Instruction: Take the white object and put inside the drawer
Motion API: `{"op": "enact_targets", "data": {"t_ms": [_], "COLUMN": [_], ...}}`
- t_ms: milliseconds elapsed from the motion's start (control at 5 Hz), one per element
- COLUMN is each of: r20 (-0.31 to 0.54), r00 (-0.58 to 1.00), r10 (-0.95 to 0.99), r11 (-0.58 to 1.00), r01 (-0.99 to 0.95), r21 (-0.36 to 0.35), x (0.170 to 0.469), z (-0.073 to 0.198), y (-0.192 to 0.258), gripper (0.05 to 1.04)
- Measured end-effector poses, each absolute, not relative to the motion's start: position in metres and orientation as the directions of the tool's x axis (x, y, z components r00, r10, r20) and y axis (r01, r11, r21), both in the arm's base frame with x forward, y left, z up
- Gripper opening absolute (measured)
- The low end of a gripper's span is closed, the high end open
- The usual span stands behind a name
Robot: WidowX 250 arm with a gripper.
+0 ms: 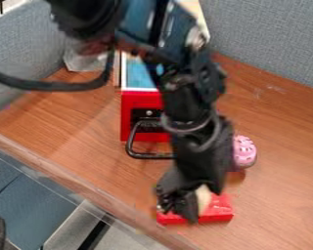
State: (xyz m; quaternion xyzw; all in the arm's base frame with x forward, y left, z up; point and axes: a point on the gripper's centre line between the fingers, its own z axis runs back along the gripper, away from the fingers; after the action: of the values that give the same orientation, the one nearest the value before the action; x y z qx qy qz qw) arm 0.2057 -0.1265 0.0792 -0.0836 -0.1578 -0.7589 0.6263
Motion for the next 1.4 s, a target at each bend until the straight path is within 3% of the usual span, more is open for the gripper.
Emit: {"op": "enact_targets", "data": {"t_ms": [400, 600, 800, 1400], "r20": [0.37, 0.388, 0.403, 0.392], "r00": [-0.169, -0.04, 0.109, 0.425], "r10": [-0.914, -0.921, -0.909, -0.816], "r11": [-0.088, 0.046, 0.18, 0.493], "r01": [0.97, 0.977, 0.973, 0.866], "r21": [0.226, 0.209, 0.144, 0.088], "x": [0.235, 0.257, 0.277, 0.317], "z": [0.116, 0.135, 0.141, 0.157], "y": [-0.126, -0.109, -0.088, -0.036], "gripper": [0.684, 0.684, 0.684, 0.684]}}
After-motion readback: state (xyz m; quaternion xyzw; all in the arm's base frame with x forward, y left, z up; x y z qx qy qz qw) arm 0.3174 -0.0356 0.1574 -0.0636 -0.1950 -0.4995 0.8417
